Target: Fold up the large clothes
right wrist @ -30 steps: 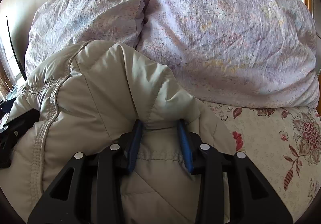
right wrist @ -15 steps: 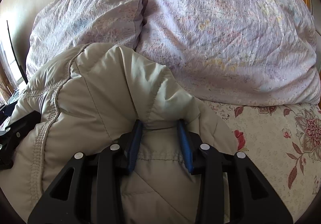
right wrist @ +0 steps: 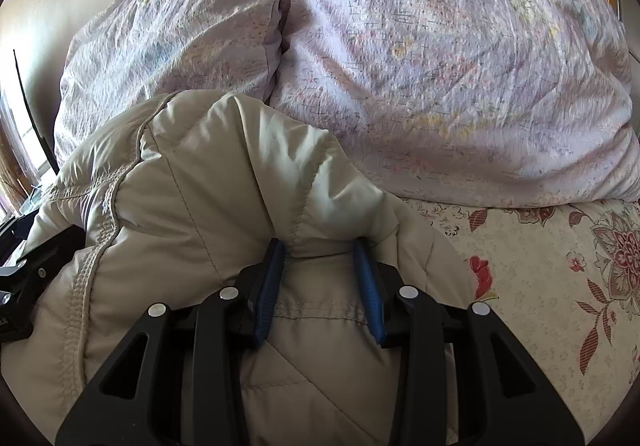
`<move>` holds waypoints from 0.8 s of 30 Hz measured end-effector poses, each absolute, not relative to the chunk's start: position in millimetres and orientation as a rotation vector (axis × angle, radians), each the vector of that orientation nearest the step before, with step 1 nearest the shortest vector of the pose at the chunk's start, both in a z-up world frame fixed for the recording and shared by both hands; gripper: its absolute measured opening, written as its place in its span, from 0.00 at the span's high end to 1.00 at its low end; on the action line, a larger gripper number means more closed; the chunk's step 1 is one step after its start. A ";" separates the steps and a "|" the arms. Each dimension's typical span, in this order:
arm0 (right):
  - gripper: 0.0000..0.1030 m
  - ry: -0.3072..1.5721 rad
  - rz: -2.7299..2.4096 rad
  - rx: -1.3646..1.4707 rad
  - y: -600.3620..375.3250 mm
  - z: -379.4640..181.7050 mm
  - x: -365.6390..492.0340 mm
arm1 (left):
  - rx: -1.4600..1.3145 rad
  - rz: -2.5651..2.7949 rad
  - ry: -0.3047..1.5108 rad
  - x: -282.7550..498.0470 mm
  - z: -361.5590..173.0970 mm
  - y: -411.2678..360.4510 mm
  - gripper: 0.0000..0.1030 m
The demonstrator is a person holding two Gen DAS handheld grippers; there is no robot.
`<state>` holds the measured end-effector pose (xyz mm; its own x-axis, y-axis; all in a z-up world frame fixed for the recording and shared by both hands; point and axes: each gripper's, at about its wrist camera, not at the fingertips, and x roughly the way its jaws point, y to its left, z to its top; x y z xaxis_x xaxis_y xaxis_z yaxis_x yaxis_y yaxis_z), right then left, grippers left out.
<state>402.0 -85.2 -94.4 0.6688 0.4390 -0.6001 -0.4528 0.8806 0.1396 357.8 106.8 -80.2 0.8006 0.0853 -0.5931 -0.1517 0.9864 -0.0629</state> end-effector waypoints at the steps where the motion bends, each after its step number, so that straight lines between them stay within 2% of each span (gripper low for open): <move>1: 0.63 0.669 0.501 -0.021 -85.5 -94.4 401.4 | -0.110 0.128 0.629 357.4 -80.2 106.5 0.06; 17: 0.61 0.668 0.530 -0.010 -124.4 -70.4 361.1 | -0.128 0.136 0.627 352.2 -80.8 108.0 0.04; 19: 0.56 0.698 0.519 -0.016 -123.3 -78.6 363.6 | -0.124 0.136 0.626 352.1 -80.7 107.4 0.04; 24: 0.52 0.710 0.522 -0.020 -115.8 -98.2 368.5 | -0.124 0.139 0.626 352.2 -80.7 107.0 0.04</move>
